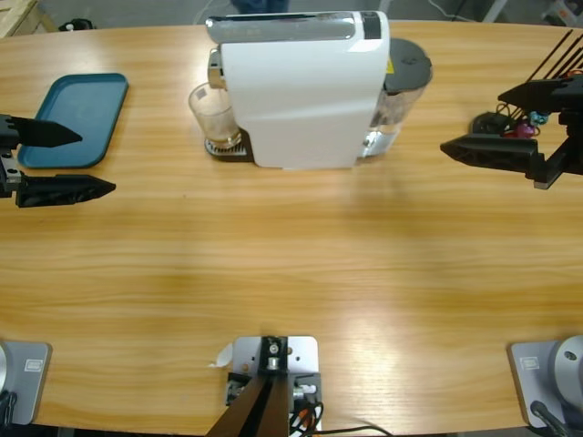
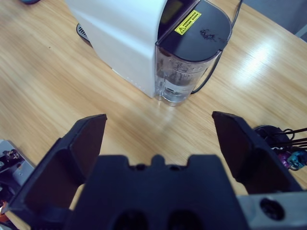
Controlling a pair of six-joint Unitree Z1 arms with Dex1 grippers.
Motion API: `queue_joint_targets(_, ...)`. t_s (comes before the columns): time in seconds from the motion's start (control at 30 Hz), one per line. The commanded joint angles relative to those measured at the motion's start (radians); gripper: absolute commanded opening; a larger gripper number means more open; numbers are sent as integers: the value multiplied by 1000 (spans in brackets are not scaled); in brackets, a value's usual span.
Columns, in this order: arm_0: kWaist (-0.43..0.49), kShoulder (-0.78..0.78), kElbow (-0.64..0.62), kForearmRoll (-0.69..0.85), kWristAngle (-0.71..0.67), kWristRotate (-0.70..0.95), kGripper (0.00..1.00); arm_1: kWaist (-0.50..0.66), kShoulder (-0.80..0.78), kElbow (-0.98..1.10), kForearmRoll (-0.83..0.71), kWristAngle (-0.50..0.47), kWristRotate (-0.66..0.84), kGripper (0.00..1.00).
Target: Pour coffee
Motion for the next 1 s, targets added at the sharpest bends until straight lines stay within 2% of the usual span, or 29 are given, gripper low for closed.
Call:
queue_joint_targets(0.03, -8, 62, 33, -27, 6, 25, 996, -5, -6, 48, -6, 17, 14, 1000)
queue_joint_targets(0.57, -6, 193, 65, -230, 1, 127, 996, -4, 45, 52, -13, 16, 19, 1000)
queue_joint_targets(0.77, 23, 233, 90, -319, -1, 164, 996, -5, 66, 52, -14, 12, 19, 1000)
queue_joint_targets(1.0, 40, 301, 90, -418, -16, 233, 991, -5, 72, 52, -11, -25, 17, 1000)
